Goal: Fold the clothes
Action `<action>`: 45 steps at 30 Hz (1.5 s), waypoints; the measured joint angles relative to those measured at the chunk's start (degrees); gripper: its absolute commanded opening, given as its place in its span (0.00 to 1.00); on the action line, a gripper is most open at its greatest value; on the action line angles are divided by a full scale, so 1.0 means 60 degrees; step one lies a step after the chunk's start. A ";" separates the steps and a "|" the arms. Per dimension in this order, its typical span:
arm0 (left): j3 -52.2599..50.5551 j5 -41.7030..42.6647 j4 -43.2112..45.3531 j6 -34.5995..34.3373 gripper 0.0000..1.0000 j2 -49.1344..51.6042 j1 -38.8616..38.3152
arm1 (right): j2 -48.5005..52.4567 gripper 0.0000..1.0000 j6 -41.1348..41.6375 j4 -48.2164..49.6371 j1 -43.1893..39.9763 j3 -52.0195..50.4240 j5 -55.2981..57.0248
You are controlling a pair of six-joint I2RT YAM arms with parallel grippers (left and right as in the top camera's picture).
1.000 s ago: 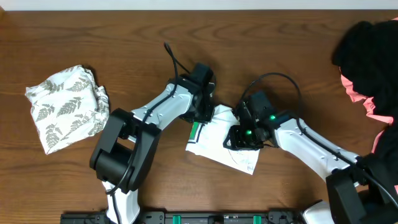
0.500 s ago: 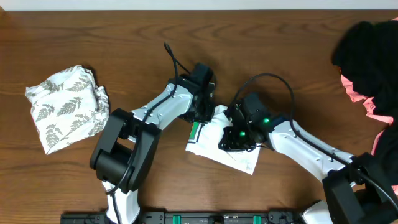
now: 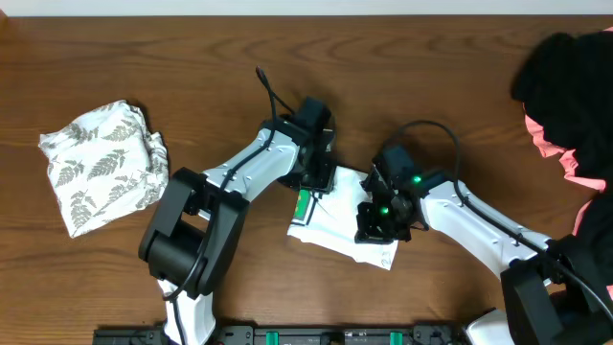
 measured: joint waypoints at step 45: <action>-0.0270 -0.1297 -0.0073 0.0036 0.94 -0.2302 0.0073 | -0.0004 0.01 -0.0630 -0.0943 0.0000 0.0007 0.1912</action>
